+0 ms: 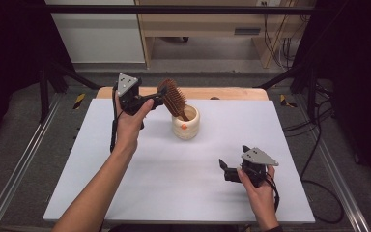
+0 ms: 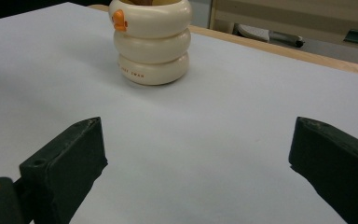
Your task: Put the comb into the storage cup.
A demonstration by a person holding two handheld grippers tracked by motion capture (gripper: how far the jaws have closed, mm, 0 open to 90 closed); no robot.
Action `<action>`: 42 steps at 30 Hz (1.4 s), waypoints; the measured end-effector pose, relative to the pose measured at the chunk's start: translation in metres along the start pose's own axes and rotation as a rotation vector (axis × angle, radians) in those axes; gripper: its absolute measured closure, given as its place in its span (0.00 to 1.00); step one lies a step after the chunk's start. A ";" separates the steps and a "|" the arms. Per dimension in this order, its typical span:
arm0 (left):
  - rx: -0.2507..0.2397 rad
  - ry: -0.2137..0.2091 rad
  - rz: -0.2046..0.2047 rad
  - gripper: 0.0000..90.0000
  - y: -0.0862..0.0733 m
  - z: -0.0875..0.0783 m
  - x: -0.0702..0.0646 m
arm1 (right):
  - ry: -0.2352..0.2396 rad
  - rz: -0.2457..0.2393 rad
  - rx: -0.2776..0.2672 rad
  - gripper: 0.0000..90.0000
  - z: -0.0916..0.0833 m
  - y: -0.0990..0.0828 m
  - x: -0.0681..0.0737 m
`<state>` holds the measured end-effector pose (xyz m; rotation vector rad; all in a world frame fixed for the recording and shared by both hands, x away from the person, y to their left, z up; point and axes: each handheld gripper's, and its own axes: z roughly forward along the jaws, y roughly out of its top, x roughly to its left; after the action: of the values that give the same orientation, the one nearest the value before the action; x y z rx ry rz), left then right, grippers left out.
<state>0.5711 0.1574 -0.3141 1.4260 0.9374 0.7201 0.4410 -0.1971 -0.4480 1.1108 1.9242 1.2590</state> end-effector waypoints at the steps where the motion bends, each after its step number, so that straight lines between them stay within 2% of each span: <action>1: 0.001 -0.002 0.001 0.03 0.001 -0.002 0.000 | -0.001 -0.003 -0.002 0.05 0.000 0.000 0.000; 5: 0.006 -0.015 0.016 0.03 0.004 -0.011 0.001 | 0.006 -0.013 -0.011 0.07 -0.002 0.000 0.000; 13: 0.023 -0.016 0.019 0.03 0.004 -0.025 0.005 | 0.003 -0.017 -0.013 0.06 0.001 0.000 -0.001; 20: 0.023 -0.021 -0.006 0.03 -0.002 -0.037 0.010 | -0.010 -0.012 -0.023 0.06 0.001 -0.002 -0.003; 29: 0.007 -0.009 -0.031 0.03 0.003 -0.061 0.026 | 0.006 0.019 -0.036 0.06 -0.002 -0.002 -0.005; 33: 0.005 -0.005 -0.023 0.03 0.003 -0.075 0.034 | 0.009 0.019 -0.035 0.06 -0.002 -0.002 -0.005; 37: 0.000 0.004 -0.035 0.03 0.000 -0.087 0.043 | 0.005 0.027 -0.036 0.05 -0.005 -0.002 -0.006; 42: -0.002 0.018 -0.045 0.03 -0.005 -0.100 0.053 | 0.027 0.036 -0.043 0.05 -0.008 -0.002 -0.006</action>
<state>0.5089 0.2522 -0.3166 1.3946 0.9791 0.7009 0.4368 -0.2066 -0.4467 1.1162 1.8955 1.3348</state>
